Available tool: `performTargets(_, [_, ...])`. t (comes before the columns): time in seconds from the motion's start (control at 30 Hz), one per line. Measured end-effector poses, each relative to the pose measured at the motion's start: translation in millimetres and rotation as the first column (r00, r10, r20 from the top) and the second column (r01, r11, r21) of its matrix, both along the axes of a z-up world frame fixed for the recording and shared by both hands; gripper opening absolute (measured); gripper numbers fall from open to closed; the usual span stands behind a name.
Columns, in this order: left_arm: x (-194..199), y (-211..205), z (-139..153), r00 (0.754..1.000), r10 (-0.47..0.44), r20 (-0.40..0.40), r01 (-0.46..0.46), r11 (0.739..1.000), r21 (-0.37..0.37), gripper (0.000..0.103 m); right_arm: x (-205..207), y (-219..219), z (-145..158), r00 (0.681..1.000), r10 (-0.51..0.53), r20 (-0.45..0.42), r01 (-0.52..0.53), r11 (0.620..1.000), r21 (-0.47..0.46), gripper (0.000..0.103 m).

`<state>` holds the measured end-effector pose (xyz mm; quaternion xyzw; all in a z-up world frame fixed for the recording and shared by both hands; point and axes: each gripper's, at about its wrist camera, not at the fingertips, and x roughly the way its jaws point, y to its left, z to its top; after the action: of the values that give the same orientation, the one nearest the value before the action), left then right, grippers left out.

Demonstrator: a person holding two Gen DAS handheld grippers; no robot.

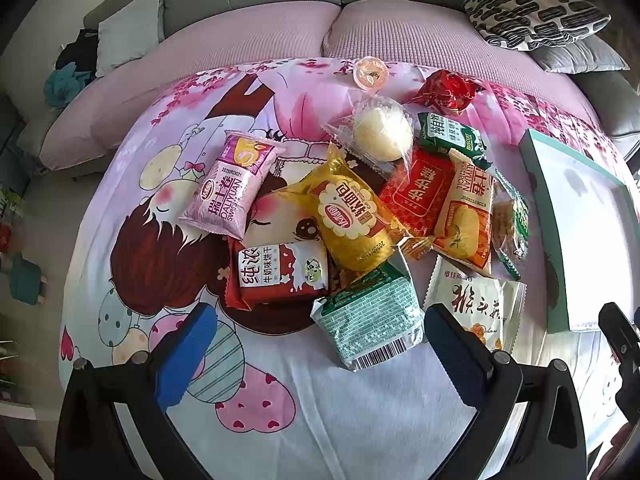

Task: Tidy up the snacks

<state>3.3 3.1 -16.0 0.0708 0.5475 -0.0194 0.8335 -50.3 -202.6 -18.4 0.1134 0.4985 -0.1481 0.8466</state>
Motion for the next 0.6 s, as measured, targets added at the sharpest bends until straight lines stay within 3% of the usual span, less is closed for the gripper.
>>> performTargets(0.6, [0.2,2.1,-0.8,1.000,0.003,-0.003,-0.003,1.000,-0.006,0.103,0.3,0.2,-2.0,1.000,0.003,-0.003,-0.003,1.000,-0.002,0.103])
